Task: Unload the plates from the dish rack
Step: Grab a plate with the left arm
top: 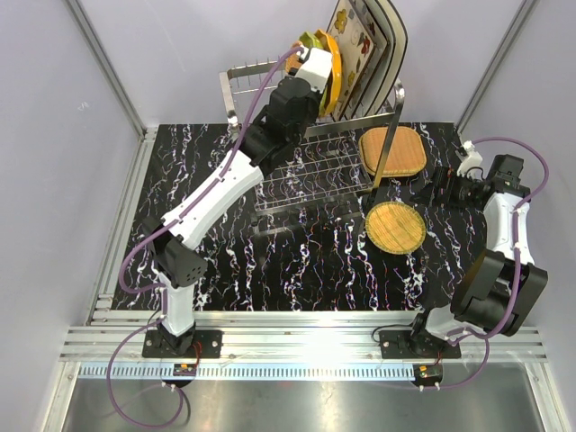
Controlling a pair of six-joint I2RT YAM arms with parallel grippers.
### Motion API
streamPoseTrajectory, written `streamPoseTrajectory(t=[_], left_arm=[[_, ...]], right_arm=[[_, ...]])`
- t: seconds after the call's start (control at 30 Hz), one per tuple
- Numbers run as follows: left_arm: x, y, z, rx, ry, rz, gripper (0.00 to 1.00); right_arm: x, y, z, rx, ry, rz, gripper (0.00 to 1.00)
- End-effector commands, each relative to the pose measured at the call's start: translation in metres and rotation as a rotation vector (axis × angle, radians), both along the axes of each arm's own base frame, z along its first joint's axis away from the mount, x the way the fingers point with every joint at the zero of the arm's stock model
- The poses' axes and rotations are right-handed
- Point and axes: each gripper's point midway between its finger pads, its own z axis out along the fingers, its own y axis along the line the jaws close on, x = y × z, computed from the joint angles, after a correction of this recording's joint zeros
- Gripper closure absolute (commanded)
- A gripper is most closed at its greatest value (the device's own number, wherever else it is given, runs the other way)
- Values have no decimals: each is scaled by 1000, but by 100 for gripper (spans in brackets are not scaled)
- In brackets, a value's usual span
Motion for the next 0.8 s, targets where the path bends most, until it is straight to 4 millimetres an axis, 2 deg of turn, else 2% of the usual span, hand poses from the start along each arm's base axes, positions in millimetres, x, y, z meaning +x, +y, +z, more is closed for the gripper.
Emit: streamPoseTrajectory(t=[0.0,0.13,0.2,0.3,0.47,0.77], left_arm=[[7,4,10,8,-55,34,64],[5,4,18,6,-76,32,78],[3,8,26,-2,-94,36,88],[-1,13,41,-28,-123,45,99],[-11,22,73,-128,-181,51,100],[-28,37,120,-280,-262,61,100]], right_arm=[[2,4,19,-8,-71,14,1],[2,3,20,-9,-73,12,1],[2,4,21,-8,-73,13,1],[3,4,22,-8,-77,13,1],[3,4,22,-4,-75,12,1],[2,4,22,-4,-77,10,1]])
